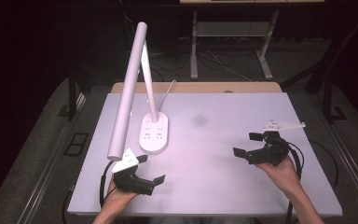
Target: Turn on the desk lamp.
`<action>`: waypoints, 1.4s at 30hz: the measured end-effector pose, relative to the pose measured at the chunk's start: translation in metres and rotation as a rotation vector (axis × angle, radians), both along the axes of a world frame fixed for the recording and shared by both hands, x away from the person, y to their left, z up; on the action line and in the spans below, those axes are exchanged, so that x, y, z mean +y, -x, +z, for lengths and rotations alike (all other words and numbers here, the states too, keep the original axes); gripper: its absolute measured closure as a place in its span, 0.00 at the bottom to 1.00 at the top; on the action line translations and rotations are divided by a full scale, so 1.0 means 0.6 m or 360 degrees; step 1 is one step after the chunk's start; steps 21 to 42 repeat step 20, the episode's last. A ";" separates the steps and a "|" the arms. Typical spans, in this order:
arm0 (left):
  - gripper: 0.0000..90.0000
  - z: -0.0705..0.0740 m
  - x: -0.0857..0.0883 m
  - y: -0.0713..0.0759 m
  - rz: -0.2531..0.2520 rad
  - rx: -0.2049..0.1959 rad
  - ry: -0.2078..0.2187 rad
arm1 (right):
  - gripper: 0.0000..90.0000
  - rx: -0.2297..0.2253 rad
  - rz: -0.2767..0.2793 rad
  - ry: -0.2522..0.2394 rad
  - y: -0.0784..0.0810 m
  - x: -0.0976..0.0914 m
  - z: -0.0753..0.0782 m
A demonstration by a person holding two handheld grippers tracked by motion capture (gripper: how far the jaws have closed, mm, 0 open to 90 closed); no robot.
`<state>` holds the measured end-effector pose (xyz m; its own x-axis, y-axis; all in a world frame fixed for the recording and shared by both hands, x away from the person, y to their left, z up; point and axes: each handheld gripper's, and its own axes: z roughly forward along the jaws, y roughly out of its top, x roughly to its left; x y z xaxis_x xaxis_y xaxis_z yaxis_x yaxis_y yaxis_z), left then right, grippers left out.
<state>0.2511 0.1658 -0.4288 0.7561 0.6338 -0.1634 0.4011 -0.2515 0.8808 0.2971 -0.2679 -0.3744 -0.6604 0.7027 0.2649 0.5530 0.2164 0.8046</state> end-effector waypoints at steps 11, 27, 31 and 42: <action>0.00 0.000 -0.001 0.000 0.0004 -0.0002 -0.0003 | 0.00 0.0012 -0.0055 -0.0026 0.054 -0.027 -0.037; 0.00 -0.001 -0.003 -0.001 -0.0005 0.0006 -0.0007 | 0.00 0.0033 -0.0054 -0.0023 0.084 -0.034 -0.062; 0.00 -0.001 -0.003 -0.001 -0.0005 0.0006 -0.0007 | 0.00 0.0033 -0.0054 -0.0023 0.084 -0.034 -0.062; 0.00 -0.001 -0.003 -0.001 -0.0005 0.0006 -0.0007 | 0.00 0.0033 -0.0054 -0.0023 0.084 -0.034 -0.062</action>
